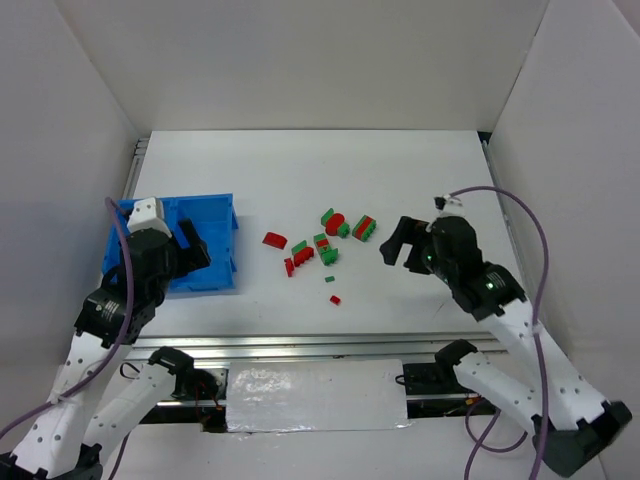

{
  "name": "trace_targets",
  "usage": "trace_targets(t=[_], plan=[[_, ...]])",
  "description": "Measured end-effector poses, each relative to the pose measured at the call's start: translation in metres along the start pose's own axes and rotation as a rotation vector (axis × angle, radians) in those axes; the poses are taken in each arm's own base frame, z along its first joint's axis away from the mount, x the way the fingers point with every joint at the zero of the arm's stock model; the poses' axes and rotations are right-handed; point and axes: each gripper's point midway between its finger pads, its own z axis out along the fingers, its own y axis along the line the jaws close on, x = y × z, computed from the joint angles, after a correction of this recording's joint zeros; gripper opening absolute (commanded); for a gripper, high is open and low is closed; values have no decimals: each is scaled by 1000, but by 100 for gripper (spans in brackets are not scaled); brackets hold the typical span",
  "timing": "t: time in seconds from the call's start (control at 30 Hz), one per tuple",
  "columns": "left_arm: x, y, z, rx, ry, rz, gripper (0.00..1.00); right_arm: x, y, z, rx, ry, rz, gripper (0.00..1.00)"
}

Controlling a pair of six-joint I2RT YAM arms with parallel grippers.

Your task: Sort the legos into containers by color

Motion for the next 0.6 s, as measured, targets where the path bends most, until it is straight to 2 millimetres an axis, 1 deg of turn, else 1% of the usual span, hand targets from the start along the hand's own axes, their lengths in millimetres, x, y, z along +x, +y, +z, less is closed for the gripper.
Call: trace_targets(t=[0.1,0.2,0.3,0.33,0.43,0.5,0.53,0.57,0.6], plan=[[2,-1,3,-6,14,6,100,15,7,25,-6,74,-20,97],[4,-2,4,-3,21,9,99,41,18,60,2,184,-71,94],[4,-2,5,0,24,9,100,68,26,89,17,293,-151,94],[4,-2,4,1,25,9,100,74,29,98,23,323,-181,94],[4,-2,5,2,27,9,100,86,43,128,34,374,-259,92],[4,-2,5,3,27,13,100,91,50,146,45,389,-294,89],[4,-2,5,5,27,20,100,95,52,155,47,398,-304,85],[4,-2,4,8,28,23,100,100,54,161,45,407,-315,83],[4,-2,4,9,28,24,100,106,54,164,48,418,-322,80]])
